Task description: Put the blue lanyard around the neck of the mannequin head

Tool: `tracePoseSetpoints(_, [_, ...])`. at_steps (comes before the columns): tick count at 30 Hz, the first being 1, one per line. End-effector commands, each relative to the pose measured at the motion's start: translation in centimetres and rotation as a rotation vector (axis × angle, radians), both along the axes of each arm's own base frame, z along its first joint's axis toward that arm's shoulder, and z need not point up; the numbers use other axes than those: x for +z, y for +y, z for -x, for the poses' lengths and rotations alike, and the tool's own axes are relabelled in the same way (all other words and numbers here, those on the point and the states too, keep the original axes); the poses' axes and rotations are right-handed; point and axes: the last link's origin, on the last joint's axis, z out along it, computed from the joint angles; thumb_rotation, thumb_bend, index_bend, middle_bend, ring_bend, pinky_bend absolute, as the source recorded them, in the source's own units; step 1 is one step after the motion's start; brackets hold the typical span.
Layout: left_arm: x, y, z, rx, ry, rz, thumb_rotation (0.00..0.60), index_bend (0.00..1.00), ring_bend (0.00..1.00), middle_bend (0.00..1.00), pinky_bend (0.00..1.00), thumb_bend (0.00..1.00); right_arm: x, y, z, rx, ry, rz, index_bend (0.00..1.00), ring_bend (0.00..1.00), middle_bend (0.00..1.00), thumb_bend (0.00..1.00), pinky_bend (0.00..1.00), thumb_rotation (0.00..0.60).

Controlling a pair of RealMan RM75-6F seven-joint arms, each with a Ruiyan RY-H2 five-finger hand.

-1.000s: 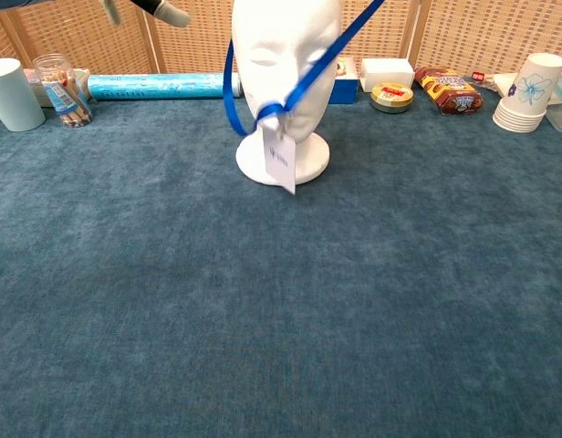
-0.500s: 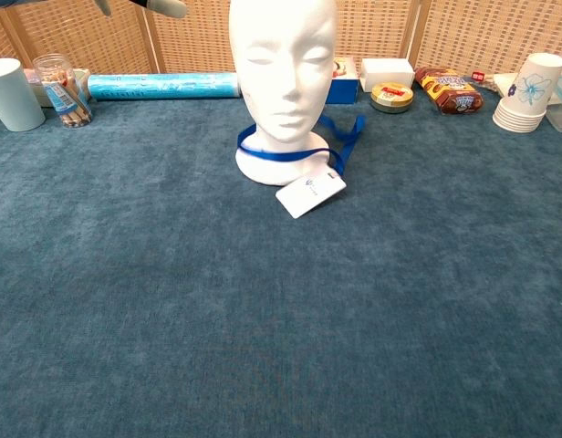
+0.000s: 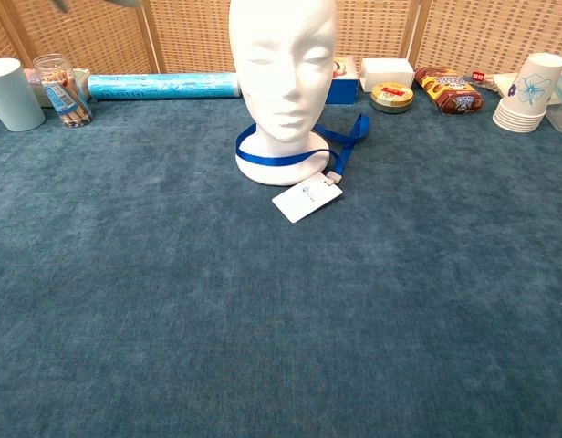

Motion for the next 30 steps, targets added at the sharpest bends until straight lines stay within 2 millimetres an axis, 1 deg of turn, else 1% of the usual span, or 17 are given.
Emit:
tracePoseSetpoints(1, [1.0, -1.5, 1.9, -0.006, 0.010, 0.036, 0.315, 0.12, 0.01, 0.15, 0.23, 0.19, 1.0, 2.1, 2.0, 0.034, -0.022, 0.054, 0.22, 0.30, 0.30, 0.40, 0.35, 0.182])
tracePoseSetpoints(4, [1.7, -3.0, 3.3, -0.018, 0.035, 0.063, 0.332, 0.12, 0.01, 0.15, 0.23, 0.20, 1.3, 3.9, 3.5, 0.054, -0.021, 0.069, 0.22, 0.31, 0.31, 0.40, 0.37, 0.185])
tracePoseSetpoints(7, [2.2, -4.3, 4.3, -0.030, 0.051, 0.085, 0.367, 0.12, 0.01, 0.15, 0.23, 0.21, 1.4, 5.5, 4.6, 0.065, -0.017, 0.081, 0.22, 0.31, 0.31, 0.40, 0.37, 0.185])
tracePoseSetpoints(9, [2.9, -5.7, 5.2, -0.033, 0.047, 0.098, 0.373, 0.12, 0.01, 0.15, 0.23, 0.21, 1.4, 7.1, 5.9, 0.066, -0.015, 0.089, 0.22, 0.31, 0.31, 0.40, 0.38, 0.185])
tracePoseSetpoints(11, [3.4, -6.5, 5.7, -0.036, 0.047, 0.108, 0.374, 0.12, 0.01, 0.15, 0.23, 0.21, 1.4, 8.0, 6.7, 0.070, -0.010, 0.094, 0.22, 0.32, 0.31, 0.40, 0.38, 0.187])
tracePoseSetpoints(12, [3.7, -7.3, 6.4, -0.032, 0.051, 0.117, 0.374, 0.12, 0.01, 0.15, 0.23, 0.21, 1.2, 9.0, 7.5, 0.068, 0.002, 0.094, 0.23, 0.32, 0.31, 0.40, 0.38, 0.189])
tracePoseSetpoints(14, [4.2, -8.1, 7.0, -0.036, 0.048, 0.123, 0.375, 0.12, 0.01, 0.15, 0.23, 0.21, 1.2, 10.0, 8.3, 0.069, 0.007, 0.099, 0.23, 0.32, 0.32, 0.40, 0.39, 0.187])
tracePoseSetpoints(15, [4.6, -9.2, 7.8, -0.031, 0.050, 0.127, 0.375, 0.12, 0.01, 0.15, 0.23, 0.21, 0.9, 11.1, 9.2, 0.059, 0.010, 0.096, 0.24, 0.33, 0.32, 0.40, 0.39, 0.187])
tracePoseSetpoints(18, [5.2, -11.3, 9.4, -0.040, 0.044, 0.125, 0.375, 0.12, 0.01, 0.15, 0.23, 0.21, 0.6, 13.3, 10.9, 0.051, 0.020, 0.103, 0.25, 0.34, 0.33, 0.40, 0.40, 0.184])
tracePoseSetpoints(21, [5.7, -13.3, 10.7, -0.055, 0.049, 0.116, 0.377, 0.12, 0.01, 0.15, 0.23, 0.21, 0.4, 15.1, 12.3, 0.037, 0.027, 0.106, 0.26, 0.35, 0.34, 0.40, 0.40, 0.185])
tracePoseSetpoints(23, [6.0, -14.9, 11.7, -0.064, 0.058, 0.108, 0.379, 0.12, 0.01, 0.15, 0.23, 0.21, 0.4, 16.4, 13.4, 0.019, 0.044, 0.107, 0.26, 0.35, 0.34, 0.40, 0.40, 0.185])
tracePoseSetpoints(24, [6.2, -16.1, 12.3, -0.068, 0.060, 0.101, 0.380, 0.12, 0.01, 0.15, 0.23, 0.21, 0.4, 17.4, 14.0, 0.010, 0.048, 0.110, 0.27, 0.35, 0.34, 0.40, 0.40, 0.188])
tracePoseSetpoints(25, [6.2, -16.4, 12.5, -0.073, 0.060, 0.098, 0.378, 0.12, 0.02, 0.15, 0.23, 0.21, 0.4, 17.7, 14.2, 0.010, 0.048, 0.111, 0.27, 0.35, 0.34, 0.40, 0.40, 0.190])
tracePoseSetpoints(30, [6.5, -19.4, 13.9, -0.079, 0.061, 0.086, 0.380, 0.13, 0.03, 0.15, 0.23, 0.21, 0.3, 20.4, 15.9, -0.016, 0.072, 0.110, 0.28, 0.35, 0.35, 0.40, 0.40, 0.190])
